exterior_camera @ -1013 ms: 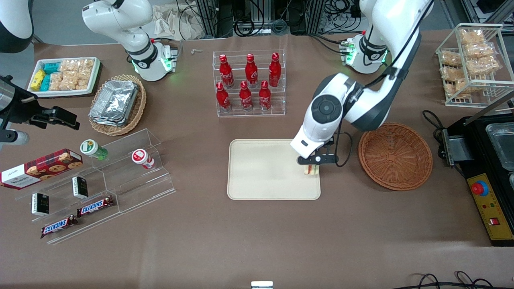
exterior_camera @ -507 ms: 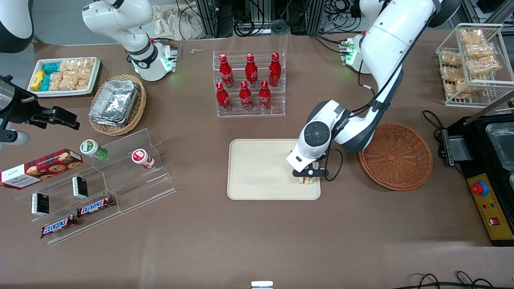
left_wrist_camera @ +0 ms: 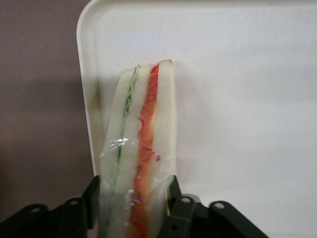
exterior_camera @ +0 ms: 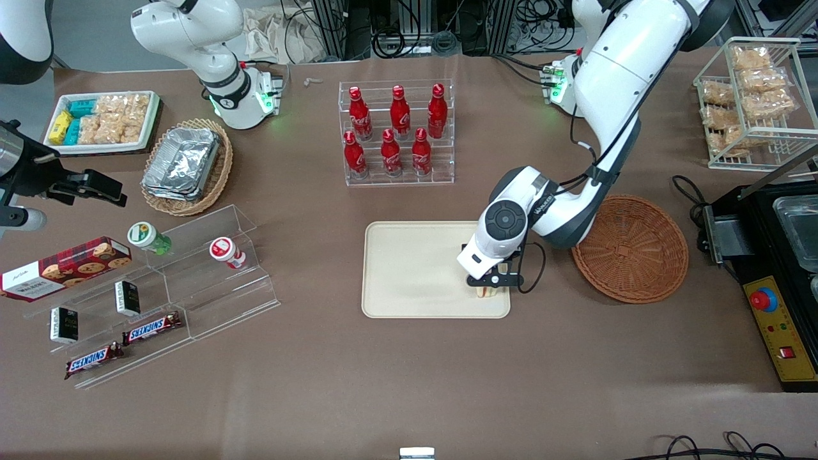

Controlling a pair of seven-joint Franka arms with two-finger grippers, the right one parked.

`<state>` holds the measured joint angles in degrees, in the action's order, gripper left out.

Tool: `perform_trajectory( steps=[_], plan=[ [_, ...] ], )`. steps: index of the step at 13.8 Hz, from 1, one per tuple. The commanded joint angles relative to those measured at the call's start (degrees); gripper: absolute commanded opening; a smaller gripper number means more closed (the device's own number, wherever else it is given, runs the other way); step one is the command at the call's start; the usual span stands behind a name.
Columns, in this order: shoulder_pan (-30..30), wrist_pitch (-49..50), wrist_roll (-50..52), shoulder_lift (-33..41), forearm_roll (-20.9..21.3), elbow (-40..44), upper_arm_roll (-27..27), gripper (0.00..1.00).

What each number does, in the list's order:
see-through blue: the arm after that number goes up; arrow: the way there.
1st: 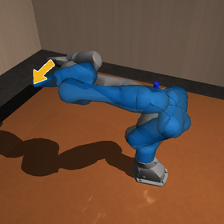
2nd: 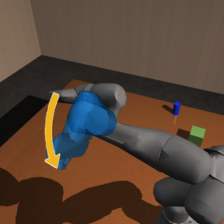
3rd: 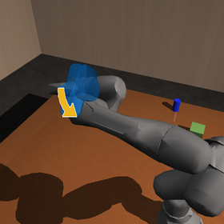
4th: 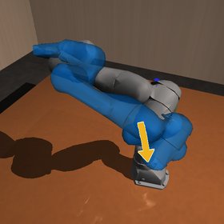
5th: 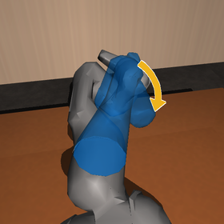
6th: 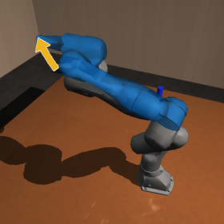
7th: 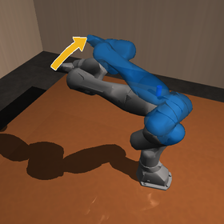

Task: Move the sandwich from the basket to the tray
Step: 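Lower the sandwich onto the tray and open the left gripper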

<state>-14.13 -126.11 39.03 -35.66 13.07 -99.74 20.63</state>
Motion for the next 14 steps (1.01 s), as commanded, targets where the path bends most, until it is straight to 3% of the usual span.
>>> perform_trajectory(
  steps=[1,5,8,14],
  plan=[
    [-0.4,0.8,1.0,0.8,3.5,1.9,0.0,1.00],
    [-0.5,6.4,1.3,5.8,3.5,2.2,0.6,1.00],
    [0.1,9.6,0.4,13.2,-2.4,2.3,0.5,1.00],
    [2.8,15.7,-5.6,21.0,-7.7,4.6,-0.4,1.00]
  ],
)
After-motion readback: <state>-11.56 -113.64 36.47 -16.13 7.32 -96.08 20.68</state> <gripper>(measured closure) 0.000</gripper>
